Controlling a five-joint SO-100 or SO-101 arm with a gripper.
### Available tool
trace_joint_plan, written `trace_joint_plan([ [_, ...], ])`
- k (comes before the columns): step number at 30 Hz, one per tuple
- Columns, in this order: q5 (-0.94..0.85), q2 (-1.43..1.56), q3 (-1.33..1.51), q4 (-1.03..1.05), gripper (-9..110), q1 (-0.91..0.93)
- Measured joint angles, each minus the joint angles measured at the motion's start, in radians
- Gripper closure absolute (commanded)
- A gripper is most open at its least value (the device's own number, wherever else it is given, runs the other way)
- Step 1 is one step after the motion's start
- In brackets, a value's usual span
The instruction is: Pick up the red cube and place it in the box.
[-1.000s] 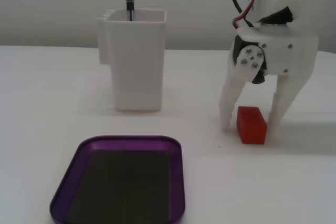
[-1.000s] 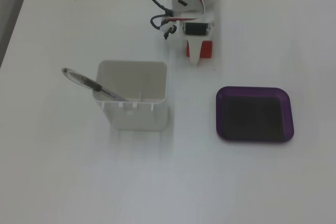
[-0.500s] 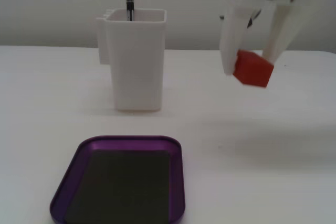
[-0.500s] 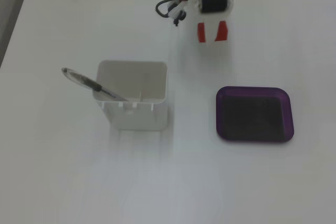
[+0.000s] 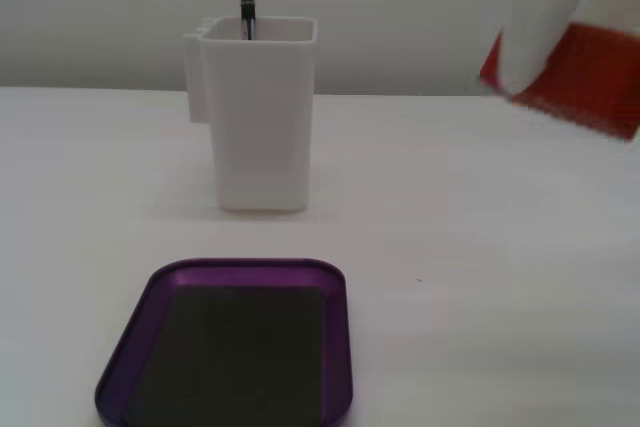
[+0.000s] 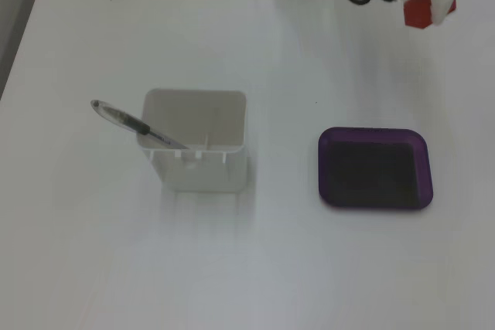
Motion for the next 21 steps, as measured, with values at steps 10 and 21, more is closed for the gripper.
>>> trace_joint_plan([
  [10,0.261,-0.416,-0.308,-0.091,102,0.075],
  [21,0.337,-0.769,-0.483,-0.094,102,0.14],
])
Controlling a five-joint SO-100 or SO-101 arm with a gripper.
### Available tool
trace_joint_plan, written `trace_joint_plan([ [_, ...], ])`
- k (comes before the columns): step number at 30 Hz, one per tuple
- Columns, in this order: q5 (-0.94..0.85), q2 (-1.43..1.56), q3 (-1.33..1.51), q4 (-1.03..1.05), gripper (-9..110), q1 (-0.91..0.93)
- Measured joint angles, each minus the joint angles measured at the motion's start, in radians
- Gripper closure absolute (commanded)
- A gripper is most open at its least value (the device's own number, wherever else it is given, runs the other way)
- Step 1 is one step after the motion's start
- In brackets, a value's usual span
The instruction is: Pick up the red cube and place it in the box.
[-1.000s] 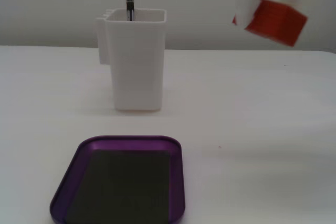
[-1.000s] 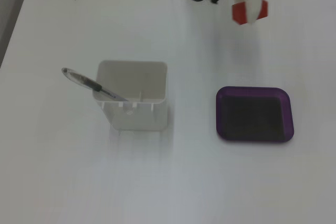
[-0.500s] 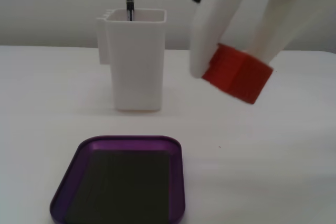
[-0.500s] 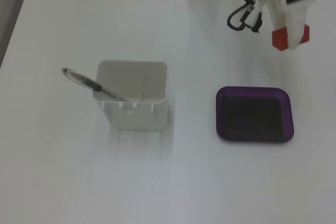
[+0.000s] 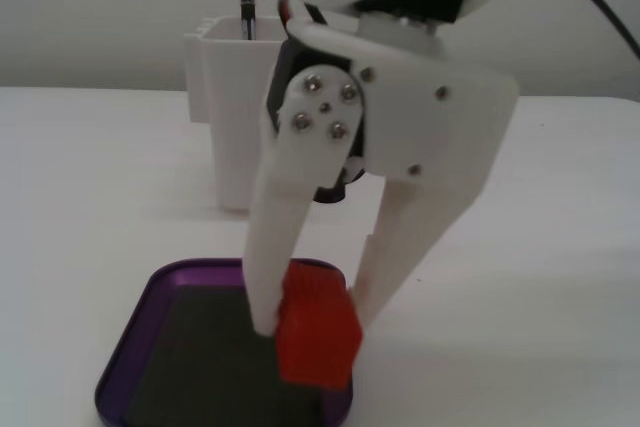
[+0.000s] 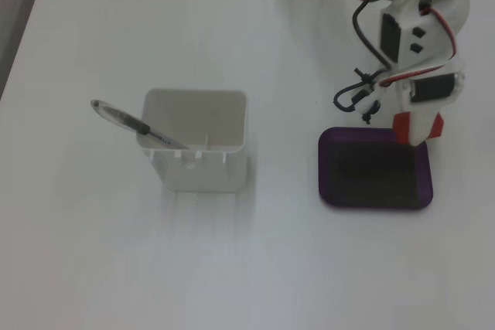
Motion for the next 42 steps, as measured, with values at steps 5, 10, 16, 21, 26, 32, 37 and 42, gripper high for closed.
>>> trace_joint_plan([
  [5,0.0,-0.06,-0.009,-0.003,102,0.078],
  [10,0.012,-0.063,-0.011,-0.003,102,0.075],
  [16,0.014,-0.063,-0.011,-0.003,102,0.095],
  [21,0.014,-0.063,-0.011,-0.003,99,0.086],
  [26,0.014,-0.063,-0.011,-0.003,90,0.089],
  [32,0.003,-0.063,-0.011,-0.002,88,0.094],
  [37,-0.032,-0.063,-0.067,0.084,87,0.094],
  [42,-0.041,-0.063,-0.282,0.319,83,0.095],
])
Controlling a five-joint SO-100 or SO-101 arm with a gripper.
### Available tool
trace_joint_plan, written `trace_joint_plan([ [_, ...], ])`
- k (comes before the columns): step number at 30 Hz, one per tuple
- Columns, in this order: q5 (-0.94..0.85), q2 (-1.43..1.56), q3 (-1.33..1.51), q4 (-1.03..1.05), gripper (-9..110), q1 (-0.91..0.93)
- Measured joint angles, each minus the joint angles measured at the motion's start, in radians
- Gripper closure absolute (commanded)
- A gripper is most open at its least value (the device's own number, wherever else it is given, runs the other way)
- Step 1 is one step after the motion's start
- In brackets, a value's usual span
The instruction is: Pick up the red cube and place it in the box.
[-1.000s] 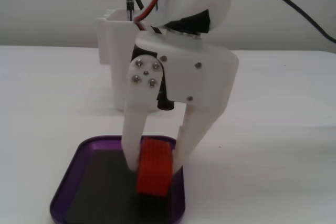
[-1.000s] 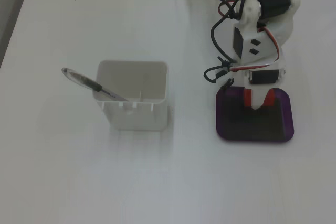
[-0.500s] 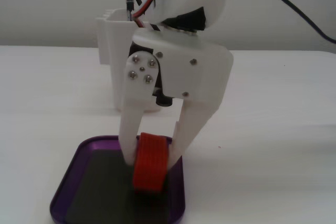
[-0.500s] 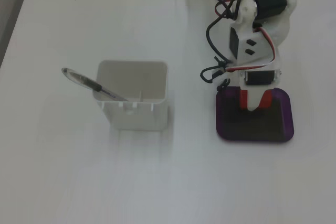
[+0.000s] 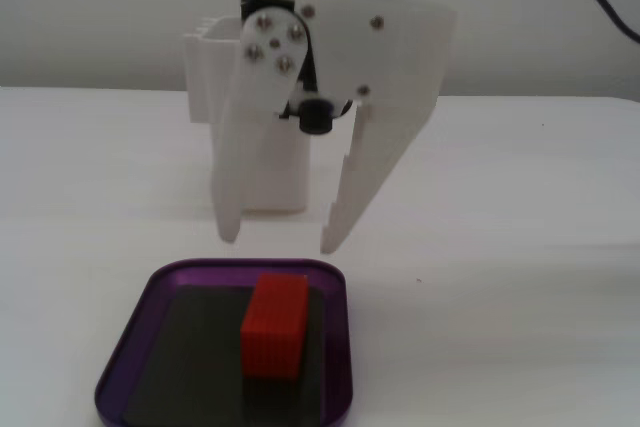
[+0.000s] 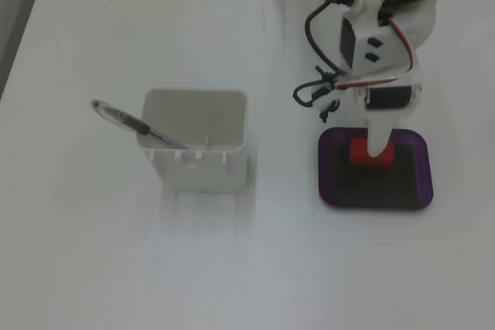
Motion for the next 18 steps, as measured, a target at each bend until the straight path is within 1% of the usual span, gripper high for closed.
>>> trace_joint_plan([
  [4,-0.025,0.0,-0.244,0.209,84,0.0],
  [6,-0.061,0.002,-0.342,0.245,84,0.0],
  [8,-0.097,0.037,-0.362,0.264,84,0.0],
  [12,-0.144,0.19,-0.279,0.281,84,0.0],
  [18,-0.195,0.532,0.061,0.281,84,0.006],
])
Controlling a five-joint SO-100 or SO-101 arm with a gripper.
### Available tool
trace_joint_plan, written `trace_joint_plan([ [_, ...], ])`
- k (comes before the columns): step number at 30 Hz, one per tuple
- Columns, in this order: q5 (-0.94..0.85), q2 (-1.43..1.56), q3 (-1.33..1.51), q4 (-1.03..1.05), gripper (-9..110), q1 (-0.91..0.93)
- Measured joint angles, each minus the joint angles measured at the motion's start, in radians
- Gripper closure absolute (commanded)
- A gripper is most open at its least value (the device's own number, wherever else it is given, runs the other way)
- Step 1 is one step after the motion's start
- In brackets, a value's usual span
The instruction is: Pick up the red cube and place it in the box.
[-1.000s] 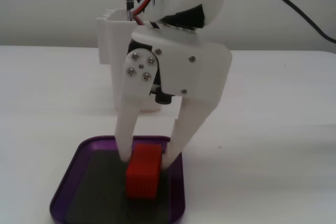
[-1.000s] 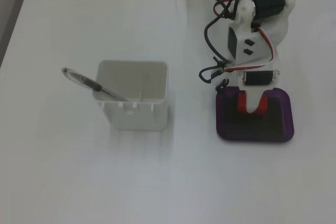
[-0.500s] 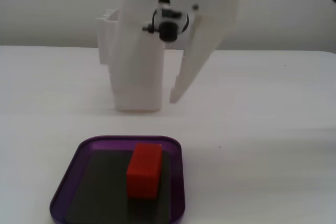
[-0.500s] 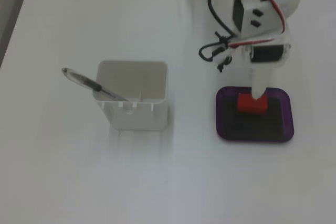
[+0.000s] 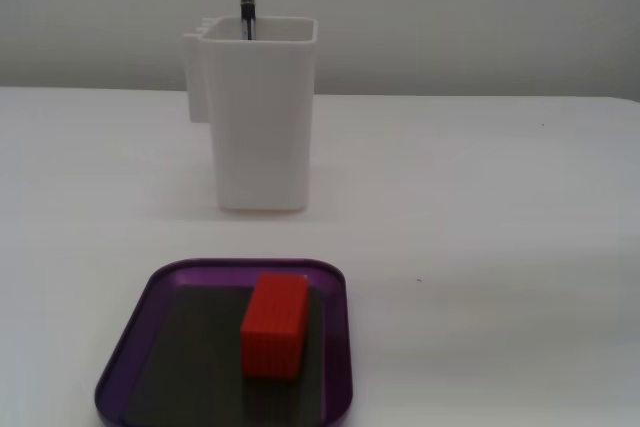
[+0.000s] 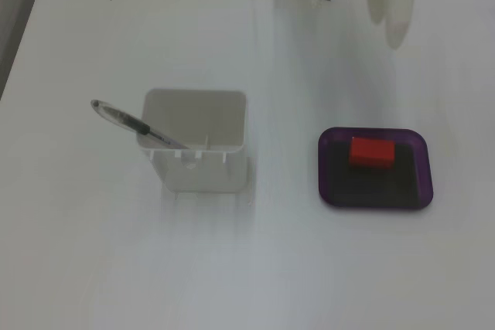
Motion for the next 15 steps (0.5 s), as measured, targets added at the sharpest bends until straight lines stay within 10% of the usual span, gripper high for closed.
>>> trace_joint_plan([
  [15,-0.029,0.854,0.983,-0.164,84,0.195],
])
